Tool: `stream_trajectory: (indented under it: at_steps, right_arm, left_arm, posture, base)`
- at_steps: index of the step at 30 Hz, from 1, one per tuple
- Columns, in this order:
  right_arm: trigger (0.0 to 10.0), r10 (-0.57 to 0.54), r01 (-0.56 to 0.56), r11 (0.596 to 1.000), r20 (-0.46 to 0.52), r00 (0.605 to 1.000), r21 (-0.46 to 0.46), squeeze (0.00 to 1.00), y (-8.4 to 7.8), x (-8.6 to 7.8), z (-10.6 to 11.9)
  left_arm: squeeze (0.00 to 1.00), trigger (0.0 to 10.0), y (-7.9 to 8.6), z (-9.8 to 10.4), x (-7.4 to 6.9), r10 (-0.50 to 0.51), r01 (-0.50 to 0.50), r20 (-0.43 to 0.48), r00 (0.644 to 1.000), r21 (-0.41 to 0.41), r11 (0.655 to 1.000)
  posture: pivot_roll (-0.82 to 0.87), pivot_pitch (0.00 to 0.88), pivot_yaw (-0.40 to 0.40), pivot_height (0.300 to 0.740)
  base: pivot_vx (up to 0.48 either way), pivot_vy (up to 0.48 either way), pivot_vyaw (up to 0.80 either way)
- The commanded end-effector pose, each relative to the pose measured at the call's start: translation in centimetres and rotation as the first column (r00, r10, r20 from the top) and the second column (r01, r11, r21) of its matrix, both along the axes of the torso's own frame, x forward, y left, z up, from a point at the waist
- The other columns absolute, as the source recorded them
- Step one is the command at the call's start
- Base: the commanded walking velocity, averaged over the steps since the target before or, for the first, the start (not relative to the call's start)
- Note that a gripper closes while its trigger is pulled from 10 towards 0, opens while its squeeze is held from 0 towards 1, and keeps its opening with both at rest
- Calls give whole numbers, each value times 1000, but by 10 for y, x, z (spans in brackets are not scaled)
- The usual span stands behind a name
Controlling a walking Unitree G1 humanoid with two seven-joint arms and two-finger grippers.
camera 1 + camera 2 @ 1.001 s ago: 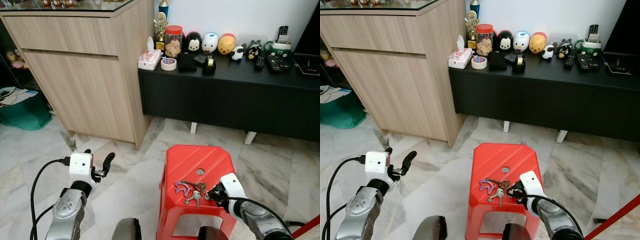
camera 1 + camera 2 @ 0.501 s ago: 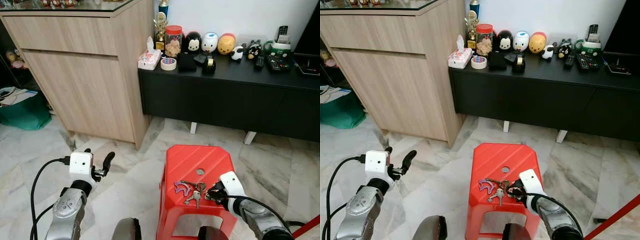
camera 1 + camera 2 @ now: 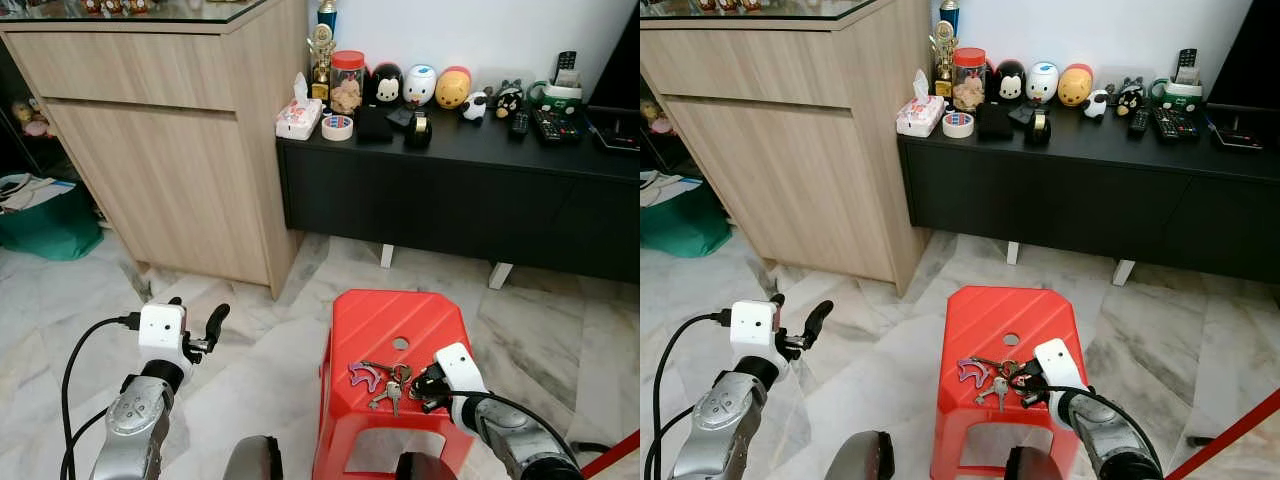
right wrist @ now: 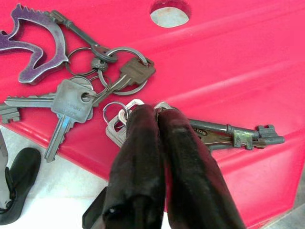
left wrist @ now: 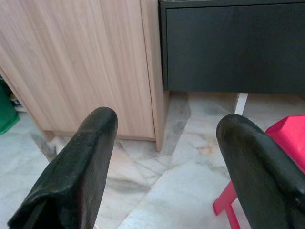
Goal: Hang keys on a hook
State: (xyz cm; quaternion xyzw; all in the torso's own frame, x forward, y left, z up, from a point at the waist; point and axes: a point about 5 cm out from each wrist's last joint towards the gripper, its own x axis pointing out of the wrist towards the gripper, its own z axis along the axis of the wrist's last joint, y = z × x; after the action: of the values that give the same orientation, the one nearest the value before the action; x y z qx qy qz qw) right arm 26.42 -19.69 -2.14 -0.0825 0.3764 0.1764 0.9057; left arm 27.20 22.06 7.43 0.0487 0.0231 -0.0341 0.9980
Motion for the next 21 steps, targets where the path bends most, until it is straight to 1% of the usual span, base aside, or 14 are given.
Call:
stream_trajectory:
  at_steps: [1, 11, 12, 13, 17, 18, 21]
  right_arm:
    - [0, -1, 1, 1000, 3, 1000, 0, 0, 1, 2, 1]
    - [0, -32, 32, 999, 14, 999, -17, 0, -2, 4, 2]
    - [1686, -34, 34, 999, 13, 999, -19, 0, -2, 4, 2]
    - [10000, -38, 38, 999, 7, 999, -25, 0, -2, 3, 1]
    - [10000, -45, 45, 998, -6, 999, -33, 0, -3, 1, -1]
    - [10000, -46, 46, 999, -6, 999, -29, 1000, -2, 1, -1]
    - [10000, -44, 44, 999, -5, 999, -21, 1000, -1, 2, -1]
  left_arm:
    - [0, 10000, 4, 0, 1, 4, -3, -8, 1000, 16, 1000]
    - [0, 10000, 4, -1, 1, -2, 2, -12, 1000, 18, 1000]
    - [0, 10000, 4, -1, 1, -2, 2, -12, 1000, 18, 1000]
    - [0, 10000, 4, -1, 1, -1, 2, -13, 1000, 18, 1000]
    - [0, 10000, 4, -1, 1, -2, 2, -14, 1000, 19, 1000]
    - [0, 10000, 3, -1, 1, -3, 3, -15, 1000, 18, 1000]
    - [0, 10000, 3, -1, 1, -4, 4, -15, 1000, 17, 1000]
  posture:
    - [76, 0, 14, 608]
    - [75, 0, 16, 608]
    - [75, 0, 16, 608]
    - [76, 0, 15, 608]
    - [77, 0, 15, 608]
    - [77, 0, 14, 608]
    - [75, 0, 14, 608]
  base:
    - [0, 0, 0]
    - [0, 0, 0]
    - [0, 0, 0]
    - [0, 0, 0]
    - [0, 0, 0]
    - [0, 0, 0]
    - [0, 0, 0]
